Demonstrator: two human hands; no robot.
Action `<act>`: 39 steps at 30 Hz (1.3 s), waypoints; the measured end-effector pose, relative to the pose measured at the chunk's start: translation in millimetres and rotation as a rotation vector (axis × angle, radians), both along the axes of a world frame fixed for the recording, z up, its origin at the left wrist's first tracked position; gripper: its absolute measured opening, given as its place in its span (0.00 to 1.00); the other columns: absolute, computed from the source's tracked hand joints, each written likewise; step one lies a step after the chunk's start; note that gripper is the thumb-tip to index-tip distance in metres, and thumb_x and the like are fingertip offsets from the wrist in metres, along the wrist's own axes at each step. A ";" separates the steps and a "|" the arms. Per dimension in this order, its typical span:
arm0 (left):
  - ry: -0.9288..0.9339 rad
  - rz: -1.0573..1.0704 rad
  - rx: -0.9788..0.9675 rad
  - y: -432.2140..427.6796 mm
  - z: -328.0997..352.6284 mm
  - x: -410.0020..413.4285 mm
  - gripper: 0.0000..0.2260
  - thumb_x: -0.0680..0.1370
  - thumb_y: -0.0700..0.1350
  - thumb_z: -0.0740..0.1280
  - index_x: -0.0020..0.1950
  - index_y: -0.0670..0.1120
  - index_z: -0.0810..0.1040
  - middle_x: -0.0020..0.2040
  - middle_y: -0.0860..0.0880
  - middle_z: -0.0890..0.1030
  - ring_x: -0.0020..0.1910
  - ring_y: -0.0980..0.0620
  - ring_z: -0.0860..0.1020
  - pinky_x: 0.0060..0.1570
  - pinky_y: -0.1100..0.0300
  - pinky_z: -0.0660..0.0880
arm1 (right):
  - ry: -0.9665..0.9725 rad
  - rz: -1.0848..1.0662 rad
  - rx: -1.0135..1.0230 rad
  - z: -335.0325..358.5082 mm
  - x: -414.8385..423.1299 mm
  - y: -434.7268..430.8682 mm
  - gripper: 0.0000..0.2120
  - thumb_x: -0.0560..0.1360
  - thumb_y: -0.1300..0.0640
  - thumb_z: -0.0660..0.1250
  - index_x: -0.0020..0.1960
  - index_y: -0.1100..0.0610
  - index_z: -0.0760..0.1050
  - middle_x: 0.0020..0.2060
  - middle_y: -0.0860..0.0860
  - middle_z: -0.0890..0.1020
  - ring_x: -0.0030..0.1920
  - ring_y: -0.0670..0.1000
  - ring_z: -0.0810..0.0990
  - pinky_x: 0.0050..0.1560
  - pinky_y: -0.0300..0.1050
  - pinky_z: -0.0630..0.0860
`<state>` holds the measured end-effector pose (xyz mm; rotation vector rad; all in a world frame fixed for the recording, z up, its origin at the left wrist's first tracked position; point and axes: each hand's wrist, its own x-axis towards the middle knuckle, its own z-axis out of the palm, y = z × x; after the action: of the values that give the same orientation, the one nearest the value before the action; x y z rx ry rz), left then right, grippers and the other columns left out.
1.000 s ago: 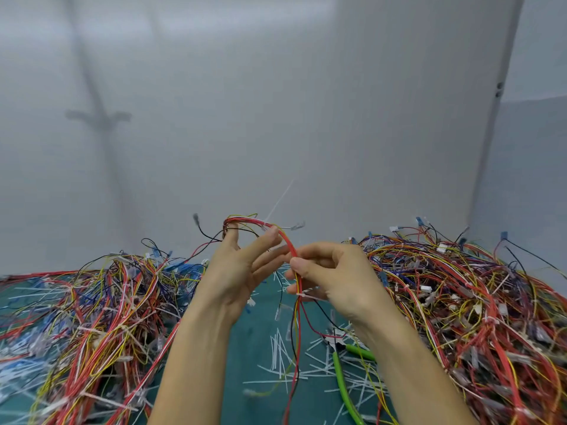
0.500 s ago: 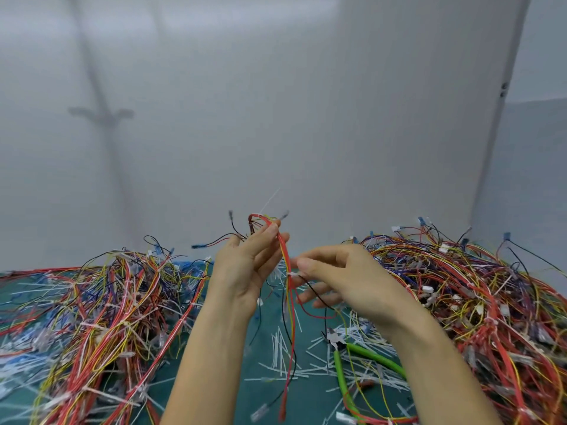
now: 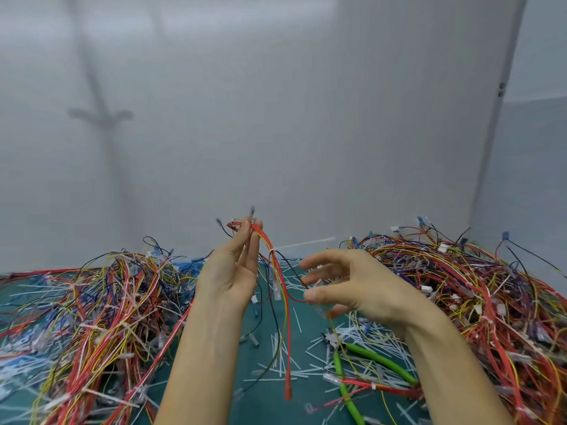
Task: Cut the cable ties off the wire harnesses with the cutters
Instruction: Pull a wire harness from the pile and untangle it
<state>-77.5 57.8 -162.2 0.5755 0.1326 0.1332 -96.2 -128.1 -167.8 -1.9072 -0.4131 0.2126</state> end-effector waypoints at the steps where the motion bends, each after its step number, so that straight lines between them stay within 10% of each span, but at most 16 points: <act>1: 0.004 0.003 -0.017 0.3 0.0 -0.4 0.03 0.77 0.35 0.67 0.45 0.36 0.80 0.38 0.42 0.85 0.34 0.54 0.84 0.31 0.67 0.79 | -0.007 -0.003 -0.022 -0.6 0.3 0.7 0.15 0.72 0.61 0.75 0.58 0.53 0.80 0.49 0.49 0.84 0.45 0.44 0.84 0.36 0.37 0.79; 17: 0.021 0.103 -0.108 15.0 -3.9 3.0 0.02 0.77 0.35 0.67 0.45 0.37 0.79 0.38 0.44 0.85 0.33 0.54 0.84 0.35 0.65 0.81 | -0.308 -0.461 -0.177 -4.6 8.8 3.4 0.07 0.78 0.60 0.69 0.41 0.53 0.81 0.30 0.50 0.82 0.27 0.45 0.81 0.28 0.37 0.78; 26: 0.003 0.090 0.171 8.5 -9.5 6.9 0.16 0.75 0.33 0.69 0.63 0.36 0.75 0.52 0.42 0.81 0.36 0.53 0.85 0.31 0.67 0.79 | -0.224 -0.541 0.315 3.3 9.7 2.3 0.10 0.79 0.62 0.60 0.41 0.57 0.77 0.23 0.49 0.77 0.21 0.50 0.74 0.24 0.40 0.68; 34: 0.034 0.177 -0.013 20.8 -7.4 6.9 0.03 0.77 0.34 0.68 0.49 0.37 0.78 0.45 0.43 0.83 0.42 0.53 0.82 0.37 0.67 0.81 | -0.140 -0.273 -0.797 17.0 -8.5 -34.4 0.15 0.73 0.51 0.59 0.29 0.54 0.72 0.21 0.45 0.73 0.24 0.47 0.70 0.32 0.41 0.66; 39: 0.022 0.157 -0.095 31.0 -4.4 1.7 0.02 0.77 0.35 0.68 0.45 0.38 0.79 0.36 0.45 0.85 0.43 0.54 0.82 0.39 0.66 0.81 | 0.039 -0.136 -0.935 20.8 -23.5 -33.1 0.13 0.75 0.52 0.62 0.37 0.53 0.82 0.31 0.43 0.85 0.27 0.42 0.82 0.36 0.39 0.76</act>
<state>-75.8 88.8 -166.7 0.4720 0.2046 0.2717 -119.6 -161.2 -147.0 -2.8286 -0.1502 0.3974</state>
